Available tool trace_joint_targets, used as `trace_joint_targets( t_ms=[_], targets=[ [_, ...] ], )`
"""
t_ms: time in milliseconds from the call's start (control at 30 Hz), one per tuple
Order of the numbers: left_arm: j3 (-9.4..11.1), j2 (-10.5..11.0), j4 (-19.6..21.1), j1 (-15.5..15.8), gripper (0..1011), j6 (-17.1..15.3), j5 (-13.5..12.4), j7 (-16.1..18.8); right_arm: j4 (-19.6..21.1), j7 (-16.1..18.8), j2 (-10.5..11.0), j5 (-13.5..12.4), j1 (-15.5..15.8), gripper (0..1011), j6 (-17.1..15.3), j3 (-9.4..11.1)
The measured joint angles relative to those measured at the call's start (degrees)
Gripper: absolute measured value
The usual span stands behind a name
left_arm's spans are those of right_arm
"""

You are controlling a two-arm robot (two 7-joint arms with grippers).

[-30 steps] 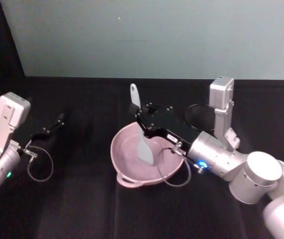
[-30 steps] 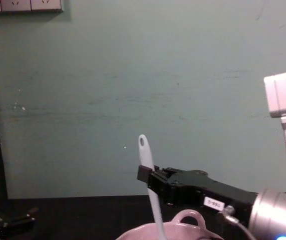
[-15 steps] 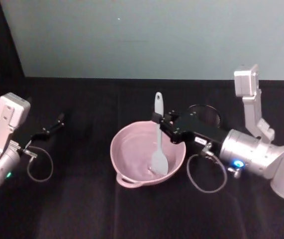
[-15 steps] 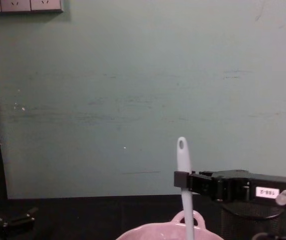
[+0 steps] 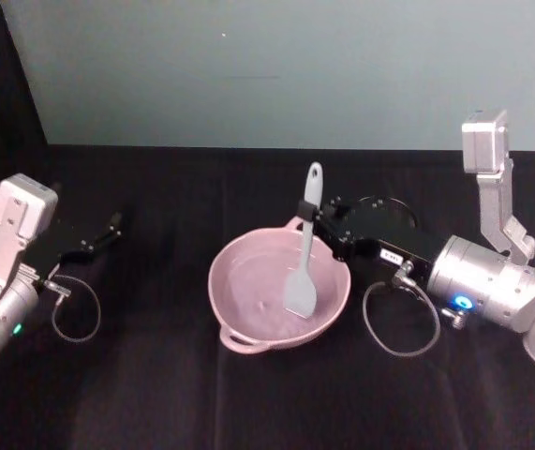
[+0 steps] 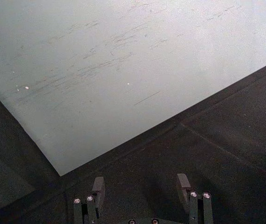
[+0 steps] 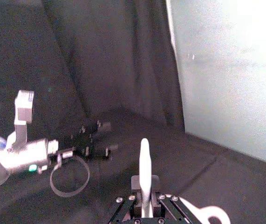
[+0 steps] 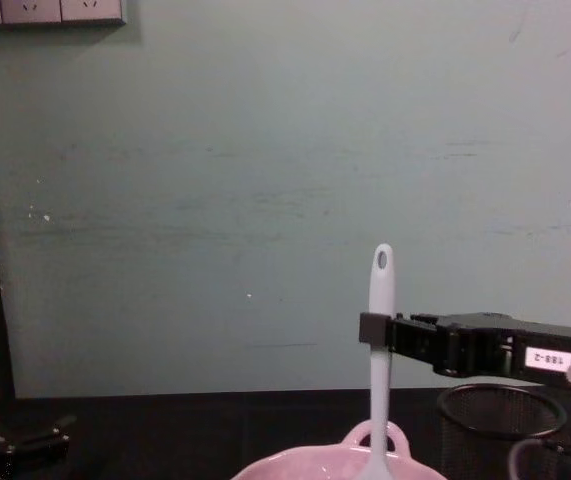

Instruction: Use the one hand to pick up the spoon and stir the clear water in the bowl.

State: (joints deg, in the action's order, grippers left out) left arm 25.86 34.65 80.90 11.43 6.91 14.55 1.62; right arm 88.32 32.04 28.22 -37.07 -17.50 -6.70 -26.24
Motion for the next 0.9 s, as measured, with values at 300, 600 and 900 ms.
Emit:
trace_joint_targets(
  t_ms=[300, 600, 900],
  targets=[
    [0.0, 0.0, 0.0, 0.0, 1011, 0.0, 0.0, 0.0, -5.49, -0.34, -3.55, 1.92, -1.44, 116, 7.55, -1.12],
    [0.0, 0.0, 0.0, 0.0, 1011, 0.0, 0.0, 0.0, -8.22, 0.79, -5.68, 4.62, -2.02, 117, 9.46, -3.28],
    [0.0, 0.0, 0.0, 0.0, 1011, 0.0, 0.0, 0.0, -14.74, -1.28, -11.42, 7.22, -4.48, 117, 14.55, -3.16]
  ],
)
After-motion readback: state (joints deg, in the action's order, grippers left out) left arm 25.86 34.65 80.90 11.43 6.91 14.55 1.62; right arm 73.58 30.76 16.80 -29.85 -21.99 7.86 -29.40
